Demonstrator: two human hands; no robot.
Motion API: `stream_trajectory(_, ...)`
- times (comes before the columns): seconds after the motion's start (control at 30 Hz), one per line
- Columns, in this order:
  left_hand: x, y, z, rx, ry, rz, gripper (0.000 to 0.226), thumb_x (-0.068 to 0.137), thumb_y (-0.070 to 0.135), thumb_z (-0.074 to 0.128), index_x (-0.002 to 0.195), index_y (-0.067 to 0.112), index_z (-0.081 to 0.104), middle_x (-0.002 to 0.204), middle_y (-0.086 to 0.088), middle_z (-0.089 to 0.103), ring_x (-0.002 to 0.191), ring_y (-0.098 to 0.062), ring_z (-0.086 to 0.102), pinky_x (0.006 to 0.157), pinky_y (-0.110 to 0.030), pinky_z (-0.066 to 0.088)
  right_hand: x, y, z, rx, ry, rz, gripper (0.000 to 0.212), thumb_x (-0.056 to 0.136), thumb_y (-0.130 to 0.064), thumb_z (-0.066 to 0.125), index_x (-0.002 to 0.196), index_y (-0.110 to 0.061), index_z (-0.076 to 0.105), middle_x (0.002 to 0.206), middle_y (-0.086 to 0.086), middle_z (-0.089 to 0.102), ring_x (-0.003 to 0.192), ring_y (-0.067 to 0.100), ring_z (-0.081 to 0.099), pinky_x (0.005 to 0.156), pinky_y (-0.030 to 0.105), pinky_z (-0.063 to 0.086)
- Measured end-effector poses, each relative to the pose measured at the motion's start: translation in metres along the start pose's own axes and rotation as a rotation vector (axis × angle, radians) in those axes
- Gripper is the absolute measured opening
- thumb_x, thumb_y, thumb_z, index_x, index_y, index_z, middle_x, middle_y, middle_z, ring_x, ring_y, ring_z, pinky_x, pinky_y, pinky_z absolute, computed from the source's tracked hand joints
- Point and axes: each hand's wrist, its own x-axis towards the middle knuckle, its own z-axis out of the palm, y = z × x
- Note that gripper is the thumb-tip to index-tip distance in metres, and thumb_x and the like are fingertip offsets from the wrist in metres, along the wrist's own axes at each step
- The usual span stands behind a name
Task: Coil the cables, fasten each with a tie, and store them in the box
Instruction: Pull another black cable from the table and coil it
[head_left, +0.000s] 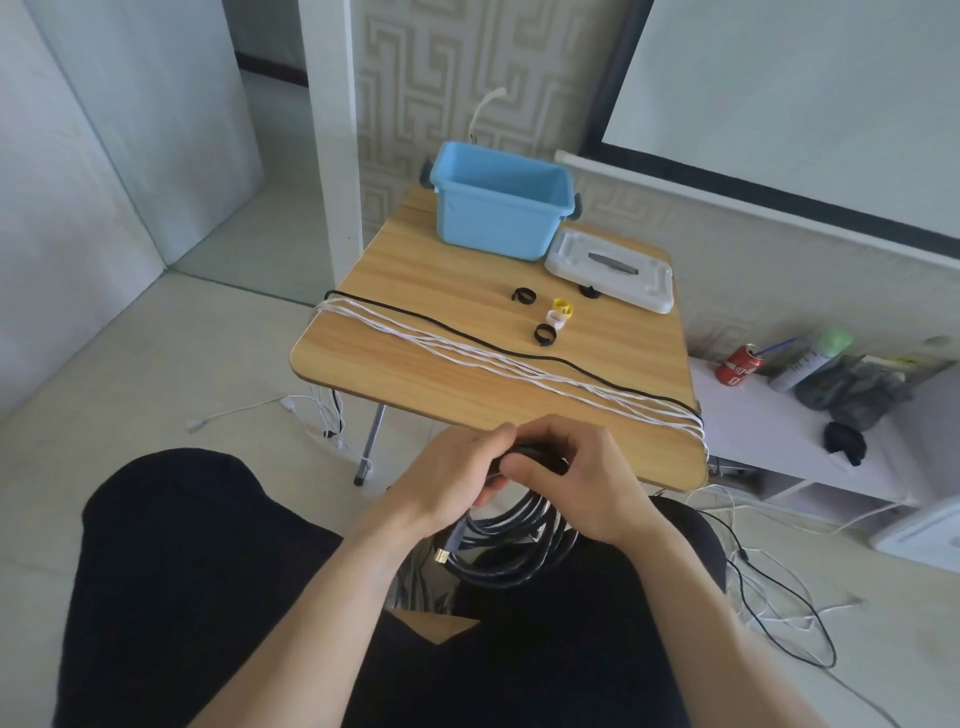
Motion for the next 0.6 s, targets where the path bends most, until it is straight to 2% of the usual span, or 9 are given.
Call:
stream_trajectory(0.1, 0.001, 0.001, 0.004, -0.074, 0.109, -0.067, 0.06, 0.107, 0.028, 0.03, 0.05, 0.017, 0.047, 0.045, -0.001, 0.042, 0.045, -0.015, 0.037, 0.057, -0.031, 0.034, -0.001, -0.005, 0.004, -0.077, 0.07, -0.051, 0.018, 0.083, -0.024, 0.082, 0.099, -0.025, 0.073, 0.087, -0.013, 0.073, 0.084, 0.005, 0.069, 0.075, 0.017, 0.053)
stream_trajectory(0.23, 0.006, 0.005, 0.002, -0.221, 0.155, -0.26, 0.048, 0.101, 0.025, 0.038, 0.059, 0.011, 0.055, 0.049, -0.005, 0.051, 0.044, -0.015, 0.043, 0.055, -0.028, 0.036, 0.001, -0.009, 0.0, -0.166, 0.088, -0.131, 0.023, 0.077, -0.022, 0.087, 0.094, -0.03, 0.073, 0.09, -0.013, 0.07, 0.09, 0.005, 0.066, 0.075, 0.014, 0.048)
stream_trajectory(0.27, 0.008, 0.005, 0.001, -0.289, 0.187, -0.306, 0.044, 0.098, 0.022, 0.042, 0.059, 0.01, 0.057, 0.05, -0.006, 0.053, 0.043, -0.016, 0.045, 0.053, -0.028, 0.037, 0.003, -0.01, 0.0, -0.171, 0.087, -0.147, 0.026, 0.075, -0.023, 0.088, 0.093, -0.034, 0.073, 0.09, -0.014, 0.07, 0.096, 0.001, 0.065, 0.08, 0.015, 0.047)
stream_trajectory(0.33, 0.011, 0.005, 0.001, -0.407, 0.25, -0.377, 0.037, 0.094, 0.017, 0.045, 0.06, 0.008, 0.055, 0.048, -0.007, 0.052, 0.041, -0.018, 0.044, 0.048, -0.028, 0.036, 0.006, -0.01, 0.001, -0.2, 0.079, -0.177, 0.028, 0.074, -0.029, 0.089, 0.093, -0.041, 0.071, 0.089, -0.021, 0.07, 0.114, -0.005, 0.058, 0.103, 0.017, 0.04)
stream_trajectory(0.37, 0.012, 0.005, 0.002, -0.439, 0.265, -0.398, 0.034, 0.094, 0.016, 0.045, 0.062, 0.008, 0.054, 0.047, -0.006, 0.049, 0.04, -0.018, 0.042, 0.045, -0.027, 0.035, 0.009, -0.008, 0.003, -0.234, 0.076, -0.209, 0.027, 0.075, -0.032, 0.088, 0.095, -0.04, 0.072, 0.087, -0.024, 0.069, 0.119, 0.002, 0.058, 0.114, 0.022, 0.034)
stream_trajectory(0.43, 0.015, 0.003, 0.004, -0.464, 0.266, -0.407, 0.031, 0.096, 0.015, 0.044, 0.069, 0.007, 0.057, 0.049, -0.005, 0.047, 0.04, -0.016, 0.041, 0.043, -0.025, 0.034, 0.013, -0.004, 0.005, -0.287, 0.07, -0.273, 0.026, 0.076, -0.035, 0.087, 0.099, -0.031, 0.075, 0.086, -0.022, 0.069, 0.114, 0.014, 0.063, 0.121, 0.026, 0.027)
stream_trajectory(0.5, 0.018, 0.0, 0.003, -0.462, 0.272, -0.399, 0.03, 0.098, 0.016, 0.044, 0.074, 0.007, 0.06, 0.052, -0.005, 0.05, 0.043, -0.016, 0.045, 0.045, -0.025, 0.037, 0.016, -0.003, 0.002, -0.281, 0.065, -0.282, 0.026, 0.077, -0.032, 0.087, 0.099, -0.027, 0.076, 0.088, -0.017, 0.071, 0.104, 0.002, 0.064, 0.115, 0.016, 0.03)
stream_trajectory(0.53, 0.02, -0.003, 0.002, -0.455, 0.272, -0.389, 0.03, 0.098, 0.019, 0.045, 0.075, 0.007, 0.061, 0.054, -0.005, 0.053, 0.045, -0.016, 0.048, 0.048, -0.026, 0.039, 0.017, -0.004, -0.001, -0.261, 0.06, -0.256, 0.025, 0.076, -0.029, 0.088, 0.098, -0.028, 0.076, 0.09, -0.016, 0.072, 0.1, -0.002, 0.064, 0.105, 0.011, 0.037)
stream_trajectory(0.6, 0.023, -0.006, 0.0, -0.407, 0.231, -0.341, 0.032, 0.099, 0.024, 0.047, 0.078, 0.007, 0.064, 0.058, -0.006, 0.057, 0.053, -0.017, 0.053, 0.056, -0.028, 0.043, 0.021, -0.004, -0.006, -0.242, 0.059, -0.189, 0.024, 0.077, -0.026, 0.088, 0.096, -0.03, 0.075, 0.091, -0.016, 0.071, 0.093, -0.001, 0.065, 0.084, 0.009, 0.046)
